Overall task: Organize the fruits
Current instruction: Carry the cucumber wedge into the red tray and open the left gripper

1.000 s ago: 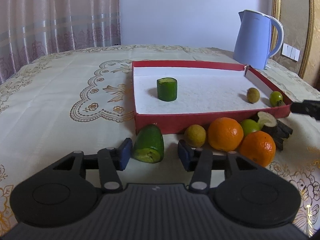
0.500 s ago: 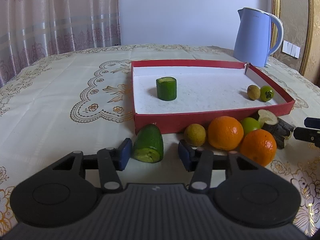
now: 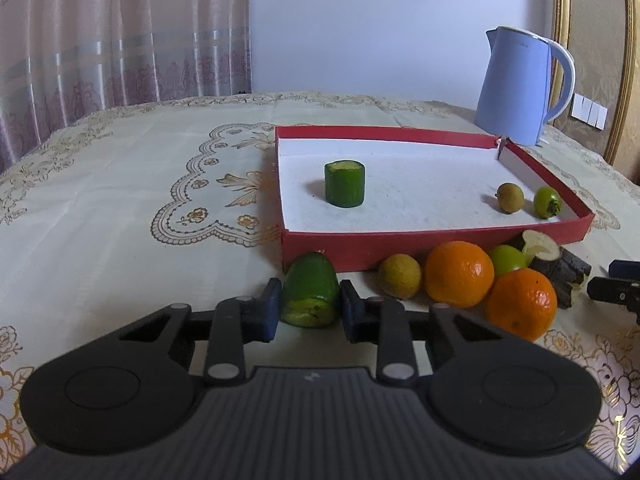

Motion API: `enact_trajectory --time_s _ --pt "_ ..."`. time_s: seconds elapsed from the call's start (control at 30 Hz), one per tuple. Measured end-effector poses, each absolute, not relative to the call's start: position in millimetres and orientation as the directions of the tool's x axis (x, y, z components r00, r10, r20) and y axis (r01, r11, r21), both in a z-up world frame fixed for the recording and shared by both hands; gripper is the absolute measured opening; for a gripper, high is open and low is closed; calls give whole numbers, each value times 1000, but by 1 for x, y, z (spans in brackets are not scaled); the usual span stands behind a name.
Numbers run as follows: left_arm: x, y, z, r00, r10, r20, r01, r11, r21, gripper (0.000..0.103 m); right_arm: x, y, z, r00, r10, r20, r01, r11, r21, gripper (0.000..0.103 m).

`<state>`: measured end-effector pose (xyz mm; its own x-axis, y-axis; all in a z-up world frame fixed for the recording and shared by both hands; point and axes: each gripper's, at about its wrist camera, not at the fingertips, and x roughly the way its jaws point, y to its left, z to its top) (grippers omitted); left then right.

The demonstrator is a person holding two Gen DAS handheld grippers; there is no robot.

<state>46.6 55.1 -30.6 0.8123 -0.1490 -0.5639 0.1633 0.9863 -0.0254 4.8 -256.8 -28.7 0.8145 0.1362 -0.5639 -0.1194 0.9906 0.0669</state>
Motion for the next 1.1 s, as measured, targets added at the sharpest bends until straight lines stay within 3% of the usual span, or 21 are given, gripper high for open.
enact_trajectory --time_s 0.3,0.53,1.1 --pt "40 54 -8 825 -185 -534 192 980 -44 27 6 -258 -30 804 151 -575 -133 988 74 74" --pt "68 32 14 824 -223 -521 233 971 -48 27 6 -261 -30 804 169 -570 -134 986 103 74" --pt "171 -46 0 778 -210 -592 277 960 24 27 7 -256 -30 798 158 -581 -144 987 70 78"
